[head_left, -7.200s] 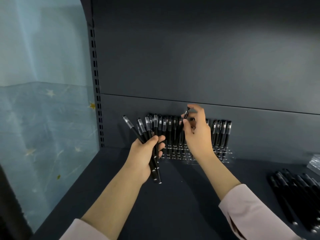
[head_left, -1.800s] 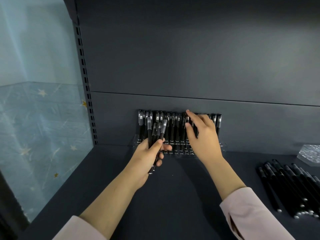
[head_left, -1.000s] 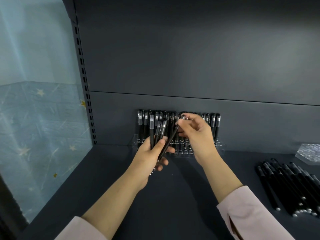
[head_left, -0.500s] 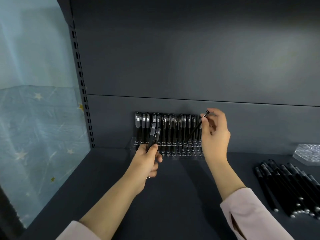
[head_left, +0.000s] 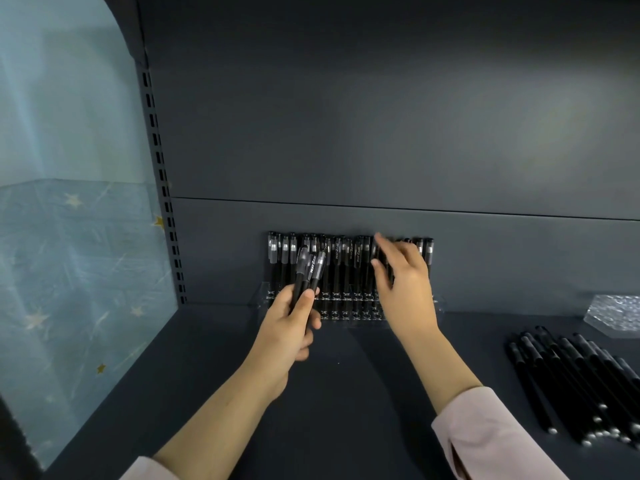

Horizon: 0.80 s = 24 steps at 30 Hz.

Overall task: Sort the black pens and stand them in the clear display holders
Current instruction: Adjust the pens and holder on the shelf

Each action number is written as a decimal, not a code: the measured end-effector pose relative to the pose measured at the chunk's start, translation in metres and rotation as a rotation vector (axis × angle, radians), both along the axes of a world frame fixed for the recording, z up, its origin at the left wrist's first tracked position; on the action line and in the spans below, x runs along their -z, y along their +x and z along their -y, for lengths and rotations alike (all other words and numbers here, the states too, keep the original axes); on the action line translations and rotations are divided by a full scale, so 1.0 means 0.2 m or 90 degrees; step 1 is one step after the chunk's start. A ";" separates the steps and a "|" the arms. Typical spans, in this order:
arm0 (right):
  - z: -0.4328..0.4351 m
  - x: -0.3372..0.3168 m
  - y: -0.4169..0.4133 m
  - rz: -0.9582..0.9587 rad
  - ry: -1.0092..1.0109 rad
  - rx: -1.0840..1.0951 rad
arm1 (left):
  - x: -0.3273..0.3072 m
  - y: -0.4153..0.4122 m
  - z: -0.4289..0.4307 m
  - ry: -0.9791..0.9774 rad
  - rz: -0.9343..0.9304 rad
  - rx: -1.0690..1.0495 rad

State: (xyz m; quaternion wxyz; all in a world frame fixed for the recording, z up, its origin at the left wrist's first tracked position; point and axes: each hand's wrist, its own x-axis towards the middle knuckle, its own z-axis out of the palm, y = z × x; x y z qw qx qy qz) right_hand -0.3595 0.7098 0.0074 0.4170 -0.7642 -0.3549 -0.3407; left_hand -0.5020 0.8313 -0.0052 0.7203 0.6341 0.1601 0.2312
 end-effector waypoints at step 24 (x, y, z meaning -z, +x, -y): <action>0.00 -0.17 -0.21 -0.465 0.387 -0.311 | -0.03 -0.01 0.05 0.000 0.025 0.034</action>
